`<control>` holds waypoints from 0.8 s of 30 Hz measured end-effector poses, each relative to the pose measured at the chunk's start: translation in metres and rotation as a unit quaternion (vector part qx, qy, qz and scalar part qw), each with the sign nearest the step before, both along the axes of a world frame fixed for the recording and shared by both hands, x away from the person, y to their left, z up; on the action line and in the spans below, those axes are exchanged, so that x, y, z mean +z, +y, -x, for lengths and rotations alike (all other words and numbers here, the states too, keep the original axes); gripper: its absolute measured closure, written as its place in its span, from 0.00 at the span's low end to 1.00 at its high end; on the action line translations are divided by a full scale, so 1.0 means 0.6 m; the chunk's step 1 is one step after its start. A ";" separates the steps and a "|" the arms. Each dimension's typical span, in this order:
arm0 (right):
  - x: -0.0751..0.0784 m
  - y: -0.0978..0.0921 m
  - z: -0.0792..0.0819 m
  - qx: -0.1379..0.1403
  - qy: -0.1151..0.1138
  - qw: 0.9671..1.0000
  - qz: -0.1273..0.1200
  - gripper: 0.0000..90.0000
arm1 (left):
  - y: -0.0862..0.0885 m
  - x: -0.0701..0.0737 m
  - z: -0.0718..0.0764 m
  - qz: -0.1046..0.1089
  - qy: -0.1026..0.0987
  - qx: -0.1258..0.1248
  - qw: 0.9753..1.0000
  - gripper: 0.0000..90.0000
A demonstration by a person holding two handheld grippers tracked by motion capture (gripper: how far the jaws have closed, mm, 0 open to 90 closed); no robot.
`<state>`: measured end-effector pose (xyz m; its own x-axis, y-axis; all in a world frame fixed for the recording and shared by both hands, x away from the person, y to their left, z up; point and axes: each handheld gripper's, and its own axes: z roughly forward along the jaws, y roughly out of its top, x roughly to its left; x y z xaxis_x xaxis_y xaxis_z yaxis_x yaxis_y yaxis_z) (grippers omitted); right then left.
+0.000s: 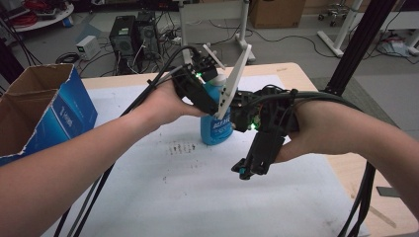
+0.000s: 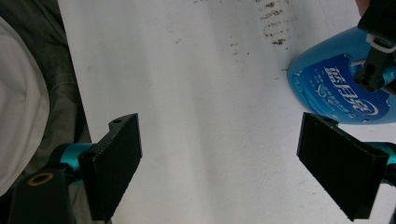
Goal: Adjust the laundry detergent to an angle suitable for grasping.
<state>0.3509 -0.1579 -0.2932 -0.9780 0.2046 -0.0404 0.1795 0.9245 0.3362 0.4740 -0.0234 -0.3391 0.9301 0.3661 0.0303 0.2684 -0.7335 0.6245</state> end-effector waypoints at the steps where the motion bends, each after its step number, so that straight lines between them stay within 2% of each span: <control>1: 0.000 0.000 0.000 0.000 0.000 1.000 0.000 0.15 | 0.000 0.000 0.000 0.000 0.000 0.000 1.000 0.36; 12: -0.002 -0.001 0.000 -0.002 0.001 1.000 0.000 0.15 | -0.002 -0.002 0.000 0.007 0.008 -0.004 1.000 0.45; 22: -0.003 -0.001 0.000 -0.002 0.000 1.000 0.000 0.15 | -0.001 0.000 0.000 0.012 0.010 0.005 1.000 0.47; 24: -0.003 0.000 0.000 0.000 0.001 1.000 0.000 0.15 | 0.000 0.002 -0.001 0.011 0.011 0.000 1.000 0.48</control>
<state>0.3508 -0.1582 -0.2952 -0.9780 0.2050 -0.0391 0.1803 0.9243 0.3364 0.4746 -0.0231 -0.3379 0.9305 0.3664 0.0020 0.2819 -0.7194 0.6348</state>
